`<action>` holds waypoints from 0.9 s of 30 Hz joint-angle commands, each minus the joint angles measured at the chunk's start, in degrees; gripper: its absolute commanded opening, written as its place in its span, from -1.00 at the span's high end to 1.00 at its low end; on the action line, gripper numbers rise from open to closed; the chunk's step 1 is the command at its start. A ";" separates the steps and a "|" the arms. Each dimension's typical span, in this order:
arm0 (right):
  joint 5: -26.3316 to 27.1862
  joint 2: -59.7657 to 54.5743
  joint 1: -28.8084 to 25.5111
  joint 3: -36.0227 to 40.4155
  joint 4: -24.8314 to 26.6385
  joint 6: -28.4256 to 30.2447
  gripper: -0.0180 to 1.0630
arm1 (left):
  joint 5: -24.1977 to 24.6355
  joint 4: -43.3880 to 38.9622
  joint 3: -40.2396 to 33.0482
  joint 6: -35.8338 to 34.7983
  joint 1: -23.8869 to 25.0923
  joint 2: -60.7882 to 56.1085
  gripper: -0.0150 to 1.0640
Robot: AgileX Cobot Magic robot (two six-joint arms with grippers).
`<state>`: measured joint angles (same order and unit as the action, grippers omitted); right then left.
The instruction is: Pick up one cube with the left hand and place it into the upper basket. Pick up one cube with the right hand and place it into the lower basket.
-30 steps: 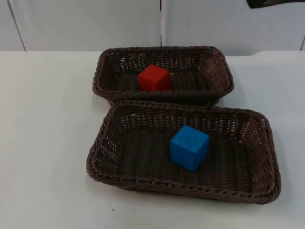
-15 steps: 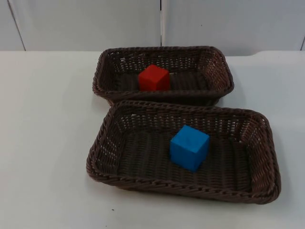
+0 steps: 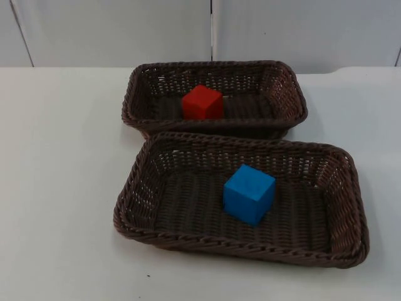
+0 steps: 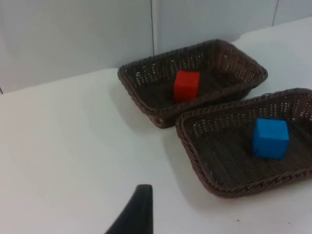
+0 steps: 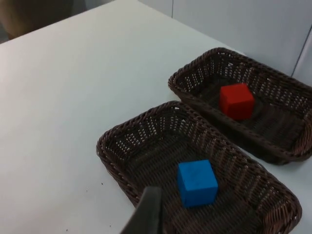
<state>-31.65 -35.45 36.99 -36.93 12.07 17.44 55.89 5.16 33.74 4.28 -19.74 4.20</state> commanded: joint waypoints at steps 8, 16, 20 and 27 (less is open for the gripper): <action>-4.52 7.21 0.36 0.50 -1.64 -0.52 -0.57 | 2.51 -0.42 -3.95 -1.44 -0.22 -4.20 -0.82; -9.95 11.77 0.36 0.50 -4.47 -3.69 -0.57 | 3.79 -2.17 -4.16 -3.27 -0.22 -4.20 -0.82; -13.06 15.14 0.36 0.50 -6.96 -6.53 -0.57 | 5.68 -2.62 -5.45 -3.27 -0.22 -4.20 -0.82; -17.12 21.45 0.36 0.50 -9.19 -8.24 -0.57 | 5.68 -2.62 -5.45 -3.27 -0.22 -4.20 -0.82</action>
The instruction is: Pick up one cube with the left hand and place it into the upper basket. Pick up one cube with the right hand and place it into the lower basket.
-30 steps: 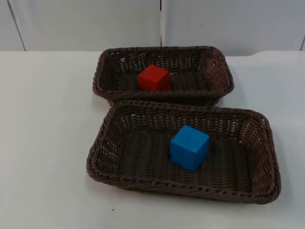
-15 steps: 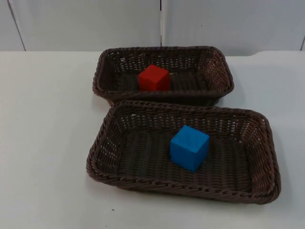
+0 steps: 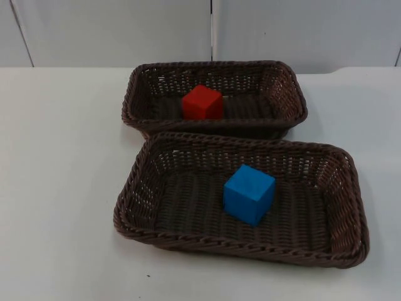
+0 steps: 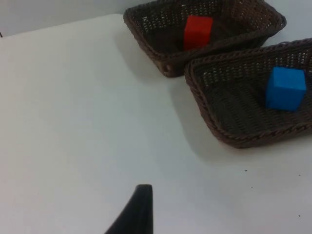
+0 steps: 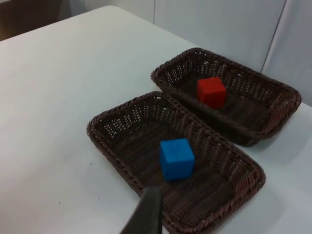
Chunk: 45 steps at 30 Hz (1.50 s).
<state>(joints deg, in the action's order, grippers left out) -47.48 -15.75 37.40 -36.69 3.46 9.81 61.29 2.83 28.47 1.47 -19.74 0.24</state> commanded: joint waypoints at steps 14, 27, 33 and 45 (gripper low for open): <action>-13.37 12.33 -0.05 1.80 -6.62 -9.50 -0.57 | 0.28 -0.28 -0.18 -0.46 -0.22 -0.24 -0.82; -14.22 15.75 -0.05 6.98 -6.29 -9.81 -0.57 | 0.28 -0.28 -0.12 0.04 -0.22 -0.24 -0.82; -14.28 15.75 -0.05 7.26 -6.52 -9.81 -0.57 | 0.28 -0.28 -0.12 0.16 -0.22 -0.24 -0.82; -14.28 15.75 -0.05 7.26 -6.52 -9.81 -0.99 | 0.28 0.12 -0.12 0.84 -0.22 -0.24 -0.98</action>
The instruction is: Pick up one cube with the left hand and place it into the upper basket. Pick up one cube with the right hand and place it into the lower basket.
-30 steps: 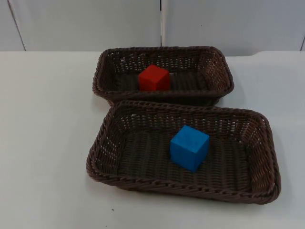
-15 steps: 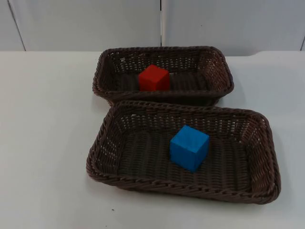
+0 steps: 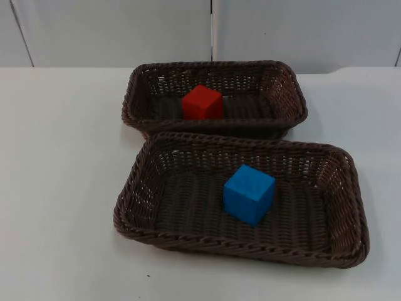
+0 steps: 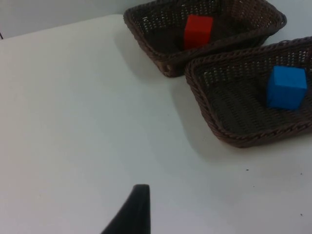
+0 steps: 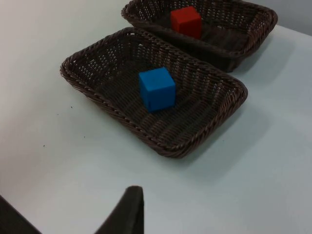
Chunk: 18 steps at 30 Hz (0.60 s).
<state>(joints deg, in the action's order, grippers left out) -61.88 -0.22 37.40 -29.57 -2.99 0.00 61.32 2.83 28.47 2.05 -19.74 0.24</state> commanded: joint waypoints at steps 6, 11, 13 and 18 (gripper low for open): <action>0.12 0.22 -0.05 0.13 -0.06 0.00 -0.99 | 0.25 0.12 -0.12 0.26 -0.22 -0.24 -0.98; 0.12 0.22 -0.05 0.13 -0.06 0.00 -0.99 | 0.25 0.12 -0.12 0.26 -0.22 -0.24 -0.98; 0.12 0.22 -0.05 0.13 -0.06 0.00 -0.99 | 0.25 0.12 -0.12 0.26 -0.22 -0.24 -0.98; 0.12 0.22 -0.05 0.13 -0.06 0.00 -0.99 | 0.25 0.12 -0.12 0.26 -0.22 -0.24 -0.98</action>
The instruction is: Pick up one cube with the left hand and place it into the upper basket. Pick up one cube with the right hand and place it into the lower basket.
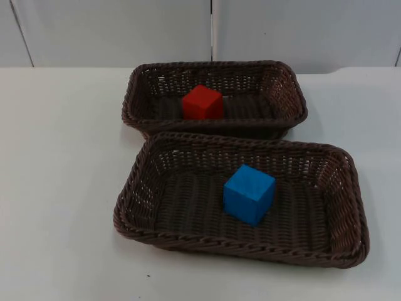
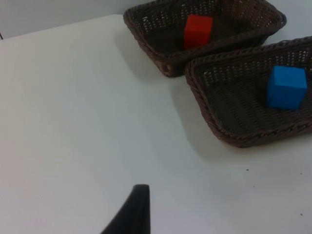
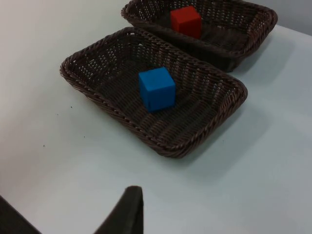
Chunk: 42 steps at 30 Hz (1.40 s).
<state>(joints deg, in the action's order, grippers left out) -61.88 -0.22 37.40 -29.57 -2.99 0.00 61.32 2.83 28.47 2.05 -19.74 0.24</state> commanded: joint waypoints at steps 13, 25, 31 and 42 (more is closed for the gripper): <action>0.12 0.22 -0.05 0.13 0.09 0.00 -0.99 | 0.25 0.12 -0.12 0.26 -0.22 -0.24 -0.98; 0.12 0.22 -0.05 0.13 0.09 0.00 -0.99 | 0.25 0.12 -0.12 0.26 6.84 -0.24 -0.98; 0.12 0.22 -0.05 0.13 0.09 0.00 -0.99 | 0.25 0.12 -0.12 0.26 14.05 -0.24 -0.98; 0.12 0.22 -0.05 0.13 0.09 0.00 -0.99 | 0.25 0.12 -0.12 0.26 20.41 -0.24 -0.98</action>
<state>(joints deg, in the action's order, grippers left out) -61.88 -0.22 37.40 -29.57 -2.99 0.00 61.32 2.83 28.47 2.05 0.46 0.24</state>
